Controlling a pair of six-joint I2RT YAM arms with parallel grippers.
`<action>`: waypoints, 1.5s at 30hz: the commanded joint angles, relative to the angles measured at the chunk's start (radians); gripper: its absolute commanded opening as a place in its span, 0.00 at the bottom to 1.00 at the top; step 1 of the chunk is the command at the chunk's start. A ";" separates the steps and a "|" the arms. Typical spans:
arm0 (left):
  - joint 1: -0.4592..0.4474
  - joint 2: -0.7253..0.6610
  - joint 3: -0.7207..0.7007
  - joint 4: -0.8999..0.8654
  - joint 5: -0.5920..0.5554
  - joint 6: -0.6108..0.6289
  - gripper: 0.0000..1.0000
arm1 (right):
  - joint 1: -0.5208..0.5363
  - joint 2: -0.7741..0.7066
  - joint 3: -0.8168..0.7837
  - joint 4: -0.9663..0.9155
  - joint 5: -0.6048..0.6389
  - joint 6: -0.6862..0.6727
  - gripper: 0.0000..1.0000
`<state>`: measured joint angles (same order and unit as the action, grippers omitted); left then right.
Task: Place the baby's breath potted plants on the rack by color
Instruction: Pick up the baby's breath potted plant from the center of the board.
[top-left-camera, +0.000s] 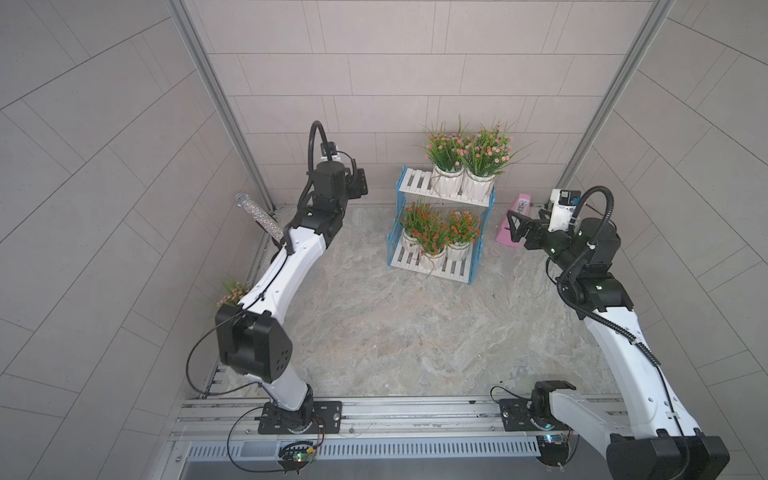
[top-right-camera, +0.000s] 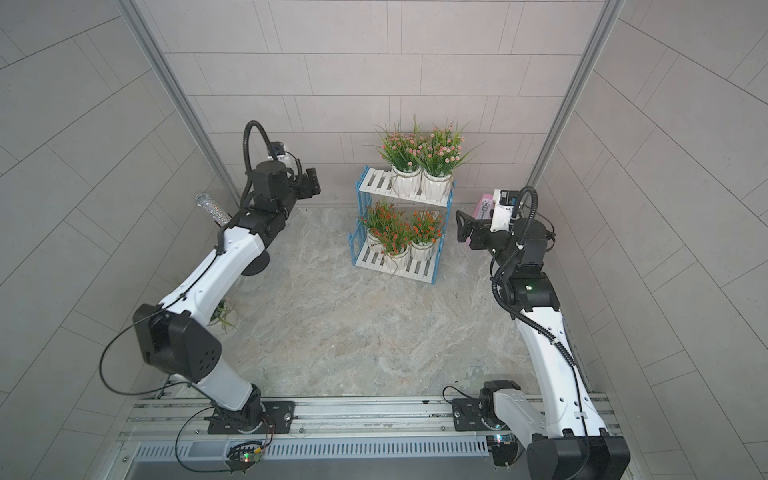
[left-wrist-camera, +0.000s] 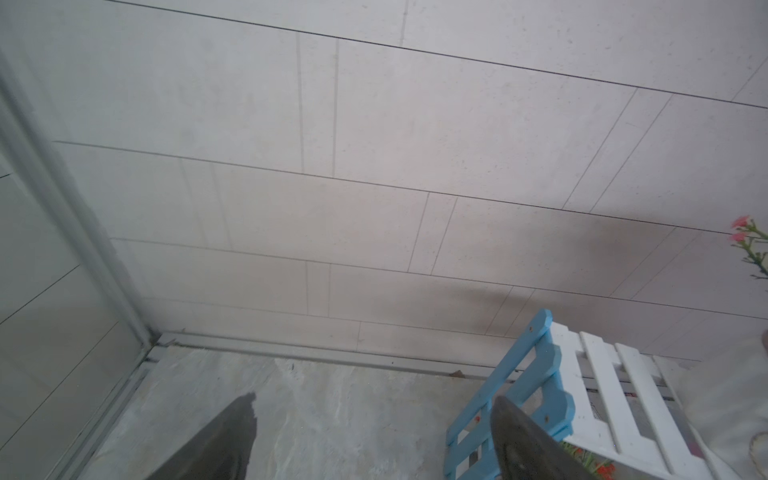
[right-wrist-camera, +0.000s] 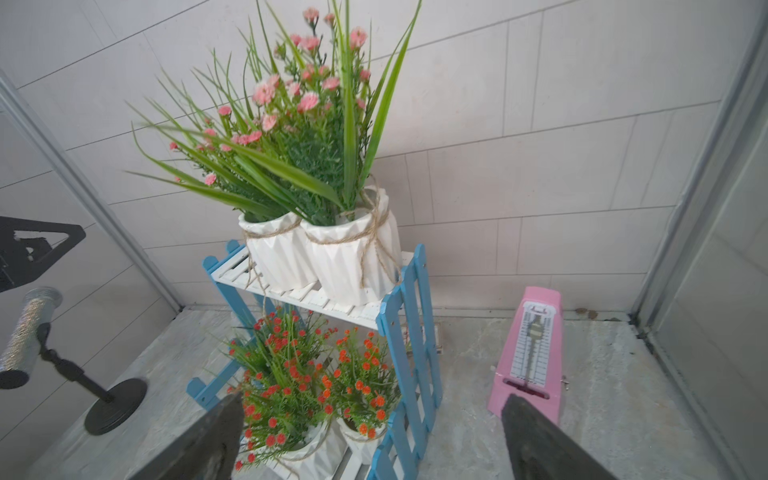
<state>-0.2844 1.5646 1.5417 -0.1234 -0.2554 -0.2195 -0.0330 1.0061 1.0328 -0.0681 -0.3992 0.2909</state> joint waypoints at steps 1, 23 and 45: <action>-0.008 -0.090 -0.164 -0.156 -0.215 -0.100 0.95 | 0.010 0.008 -0.029 -0.043 -0.133 0.047 0.99; -0.063 -0.323 -0.775 -0.463 -0.691 -0.843 1.00 | 0.535 -0.071 -0.231 -0.183 0.053 -0.020 0.99; 0.173 -0.265 -0.906 -0.392 -0.606 -1.077 1.00 | 0.597 -0.064 -0.269 -0.125 0.051 -0.031 0.99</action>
<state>-0.1299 1.2762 0.6186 -0.5373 -0.8673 -1.2610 0.5587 0.9524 0.7780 -0.2218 -0.3573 0.2695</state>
